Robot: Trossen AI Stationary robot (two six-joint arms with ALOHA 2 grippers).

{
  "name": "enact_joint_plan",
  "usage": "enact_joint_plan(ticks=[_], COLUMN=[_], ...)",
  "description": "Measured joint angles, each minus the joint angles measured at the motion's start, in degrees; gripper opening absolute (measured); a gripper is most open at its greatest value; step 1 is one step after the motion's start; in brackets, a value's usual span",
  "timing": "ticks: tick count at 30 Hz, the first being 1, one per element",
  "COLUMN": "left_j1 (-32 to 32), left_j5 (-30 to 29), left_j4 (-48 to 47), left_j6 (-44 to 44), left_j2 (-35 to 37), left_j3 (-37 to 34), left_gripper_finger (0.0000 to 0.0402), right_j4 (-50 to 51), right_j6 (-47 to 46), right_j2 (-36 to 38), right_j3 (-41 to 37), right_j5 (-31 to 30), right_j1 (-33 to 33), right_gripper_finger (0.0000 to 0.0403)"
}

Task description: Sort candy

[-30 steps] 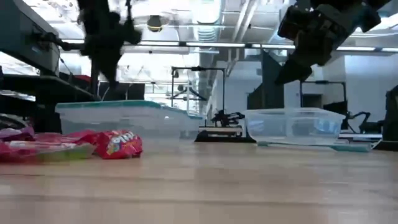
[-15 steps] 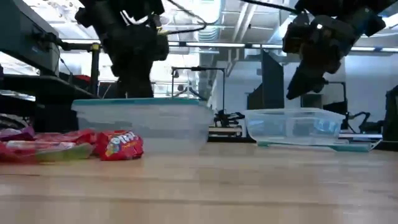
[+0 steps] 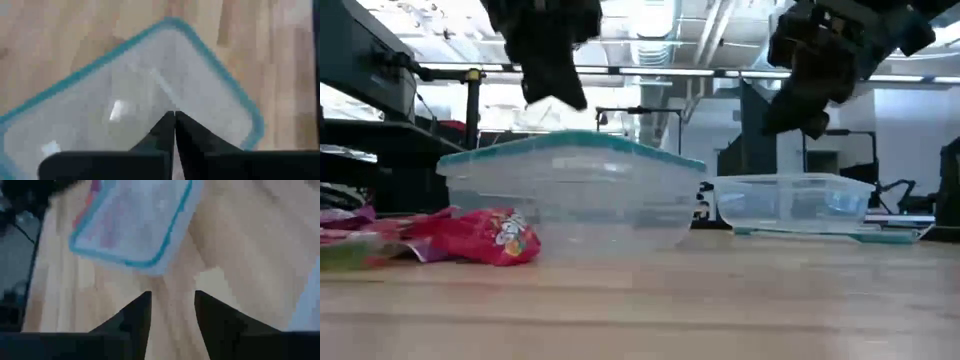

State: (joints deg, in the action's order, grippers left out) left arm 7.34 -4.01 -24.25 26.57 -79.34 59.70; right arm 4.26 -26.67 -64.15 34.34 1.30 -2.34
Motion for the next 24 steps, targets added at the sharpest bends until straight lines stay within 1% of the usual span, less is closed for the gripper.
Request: enact_joint_plan(ticks=[4, 7, 10, 12, 14, 15, 19, 24], left_j1=[4.2, 6.4, 6.5, 6.2, 5.8, 5.4, 3.1, 0.4], left_j5=[-5.1, -6.8, -7.4, -9.7, -13.6, -14.6, -15.2, -15.1], left_j4=[1.0, 7.6, 13.0, 13.3, 13.2, 14.4, 16.8, 14.2], left_j6=[4.4, 6.1, 5.8, 3.5, 0.5, -1.0, -6.8, -13.8], left_j2=[-1.0, -4.0, -7.7, -10.2, -12.9, -13.9, -16.9, -17.0], left_j3=[-0.6, -3.2, -4.5, -4.5, -4.5, -4.4, -4.3, -4.2], left_gripper_finger=[0.0, 0.0, 0.0, 0.0, 0.0, 0.0, 0.0, 0.0], right_j4=[-6.4, -10.4, -13.6, -16.3, -19.6, -20.6, -25.5, -30.3], right_j6=[-3.3, -3.8, -3.8, -3.8, -3.2, -2.7, -0.2, 3.9], right_j2=[-4.4, -9.0, -13.1, -15.1, -17.2, -18.3, -22.8, -28.4], right_j3=[-3.0, -3.8, -3.9, -3.8, -3.7, -3.7, -3.7, -3.7], right_j5=[0.8, 1.4, 2.3, 3.1, 3.1, 2.6, 1.5, 1.0], right_j1=[-3.9, -6.4, -7.7, -8.2, -8.5, -8.6, -7.5, -6.1], right_gripper_finger=[0.0145, 0.0157, 0.0172, 0.018, 0.0187, 0.0189, 0.0192, 0.019])
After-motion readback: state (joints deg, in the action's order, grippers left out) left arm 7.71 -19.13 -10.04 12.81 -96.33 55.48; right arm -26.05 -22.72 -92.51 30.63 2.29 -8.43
